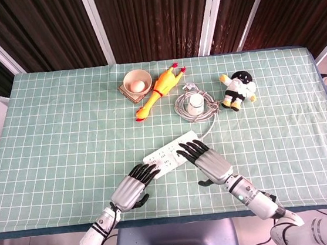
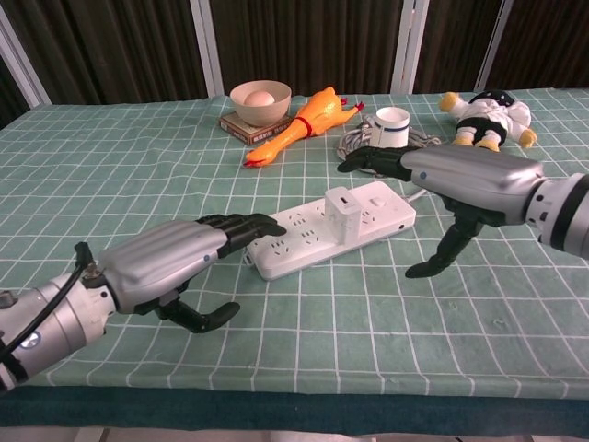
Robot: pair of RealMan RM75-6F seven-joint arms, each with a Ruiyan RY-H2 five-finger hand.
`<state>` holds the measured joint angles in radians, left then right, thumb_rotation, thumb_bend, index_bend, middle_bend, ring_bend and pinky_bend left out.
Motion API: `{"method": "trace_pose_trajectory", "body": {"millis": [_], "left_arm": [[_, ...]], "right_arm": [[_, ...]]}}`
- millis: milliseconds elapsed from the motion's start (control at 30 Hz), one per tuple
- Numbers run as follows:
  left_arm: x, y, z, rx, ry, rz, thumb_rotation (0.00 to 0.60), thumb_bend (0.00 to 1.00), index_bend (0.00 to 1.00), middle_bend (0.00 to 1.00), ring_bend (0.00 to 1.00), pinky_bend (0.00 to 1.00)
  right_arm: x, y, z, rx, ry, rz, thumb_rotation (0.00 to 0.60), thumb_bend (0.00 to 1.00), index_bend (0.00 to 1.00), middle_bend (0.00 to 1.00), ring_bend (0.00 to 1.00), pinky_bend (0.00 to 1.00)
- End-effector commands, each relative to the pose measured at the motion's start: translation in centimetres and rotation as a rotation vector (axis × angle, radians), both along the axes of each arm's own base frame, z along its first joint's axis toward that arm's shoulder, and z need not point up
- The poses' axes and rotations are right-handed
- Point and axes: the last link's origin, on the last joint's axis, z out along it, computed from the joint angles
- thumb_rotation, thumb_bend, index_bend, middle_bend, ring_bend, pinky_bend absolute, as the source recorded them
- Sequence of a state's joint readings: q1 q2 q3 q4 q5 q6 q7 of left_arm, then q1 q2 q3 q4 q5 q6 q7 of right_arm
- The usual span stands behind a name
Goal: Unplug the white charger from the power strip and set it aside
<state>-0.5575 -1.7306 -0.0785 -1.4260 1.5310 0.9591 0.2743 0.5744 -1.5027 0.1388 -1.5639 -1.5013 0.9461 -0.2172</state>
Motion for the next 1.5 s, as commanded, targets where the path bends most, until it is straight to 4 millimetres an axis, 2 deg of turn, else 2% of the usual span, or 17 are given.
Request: {"method": "trace_pose_trajectory", "body": {"millis": [33,300,667,1033,1233,1500], "left_arm": [[0.4,0.0,-0.7,-0.013,0.007,0.003,0.600,0.43,0.00,0.00,0.00,0.09],[0.7,-0.3,-1.4,-0.022,0.025,0.003,0.600,0.43,0.00,0.00,0.00,0.08],[0.4,0.0,-2.0,-0.011,0.053,0.016,0.600,0.44,0.00,0.00,0.00,0.08],[1.7,0.1,-2.0,0.028,0.031,-0.028,0.600,0.44,0.00,0.00,0.00,0.07],[1.7,0.8,-3.0,0.008,0.052,-0.007,0.600,0.44,0.00,0.00,0.00,0.07],[1.4,1.2,-3.8,-0.008,0.069,0.018,0.600,0.44,0.00,0.00,0.00,0.08]], "right_arm": [[0.8,-0.4,-0.8,-0.005,0.005,0.020,0.600,0.15,0.04,0.00,0.00,0.00],[2.5,-1.4,-2.4,-0.065,0.034,0.063,0.600,0.19,0.16,0.00,0.00,0.00],[3.4,-1.7,-3.8,-0.065,0.038,0.046,0.600,0.19,0.16,0.00,0.00,0.00],[3.9,-2.1,-4.9,-0.075,0.057,0.025,0.600,0.19,0.16,0.00,0.00,0.00],[3.9,-2.2,-5.2,-0.076,0.068,0.016,0.600,0.19,0.16,0.00,0.00,0.00],[4.2,-2.5,-5.5,-0.103,0.098,0.031,0.600,0.21,0.23,0.00,0.00,0.00]]}}
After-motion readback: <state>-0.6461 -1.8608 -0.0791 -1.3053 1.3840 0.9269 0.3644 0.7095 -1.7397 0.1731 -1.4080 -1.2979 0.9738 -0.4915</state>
